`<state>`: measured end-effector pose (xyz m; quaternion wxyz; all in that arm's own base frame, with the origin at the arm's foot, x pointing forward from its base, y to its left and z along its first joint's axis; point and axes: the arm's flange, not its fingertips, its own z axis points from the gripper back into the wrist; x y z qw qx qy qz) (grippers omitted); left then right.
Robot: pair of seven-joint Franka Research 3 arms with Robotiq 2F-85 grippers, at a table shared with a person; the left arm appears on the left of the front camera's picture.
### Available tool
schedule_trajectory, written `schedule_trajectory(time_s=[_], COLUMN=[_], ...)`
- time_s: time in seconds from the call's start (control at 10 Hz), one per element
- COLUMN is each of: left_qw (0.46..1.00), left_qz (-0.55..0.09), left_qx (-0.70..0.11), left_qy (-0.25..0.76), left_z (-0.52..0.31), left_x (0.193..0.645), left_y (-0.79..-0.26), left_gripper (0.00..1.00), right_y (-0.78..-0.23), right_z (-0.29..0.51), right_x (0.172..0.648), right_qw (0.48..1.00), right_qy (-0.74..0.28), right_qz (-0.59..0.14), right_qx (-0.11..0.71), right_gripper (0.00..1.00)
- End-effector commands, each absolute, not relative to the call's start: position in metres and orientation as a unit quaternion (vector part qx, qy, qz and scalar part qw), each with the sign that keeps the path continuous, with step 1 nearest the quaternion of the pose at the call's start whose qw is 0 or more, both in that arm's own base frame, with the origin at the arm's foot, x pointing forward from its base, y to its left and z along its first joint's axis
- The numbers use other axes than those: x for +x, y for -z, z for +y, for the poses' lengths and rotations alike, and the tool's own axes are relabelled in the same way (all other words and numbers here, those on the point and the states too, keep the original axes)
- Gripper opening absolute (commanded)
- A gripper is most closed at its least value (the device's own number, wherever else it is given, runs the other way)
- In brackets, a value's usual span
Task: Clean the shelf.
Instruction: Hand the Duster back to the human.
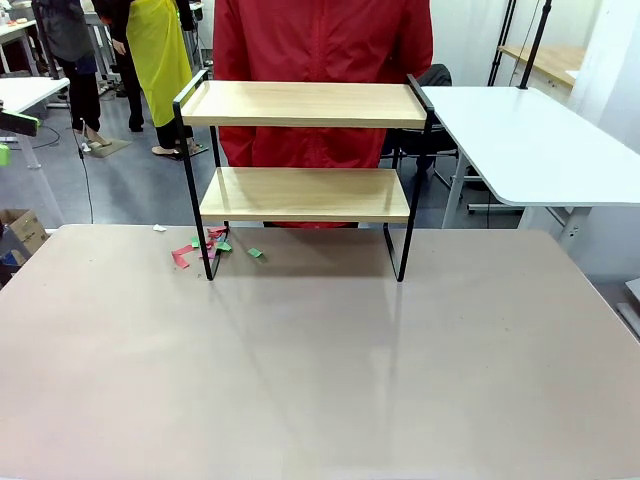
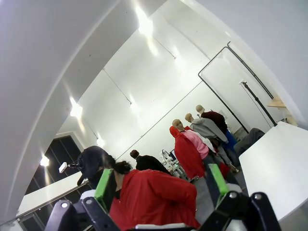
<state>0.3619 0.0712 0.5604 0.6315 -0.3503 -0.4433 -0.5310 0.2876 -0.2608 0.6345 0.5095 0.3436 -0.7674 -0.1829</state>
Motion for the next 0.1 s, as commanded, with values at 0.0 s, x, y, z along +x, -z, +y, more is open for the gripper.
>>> schedule_trajectory(time_s=[0.0], left_qw=[0.621], left_qz=[-0.456], left_qx=[-0.352], left_qy=[0.531], left_z=[0.0694], left_x=[0.3620], left_y=[-0.5614], left_gripper=[1.00], right_y=[-0.6322], right_z=[-0.2577], right_x=[0.2863], right_qw=[0.511], right_qy=[0.181], right_qz=[-0.771], right_qx=[0.334], right_gripper=[1.00])
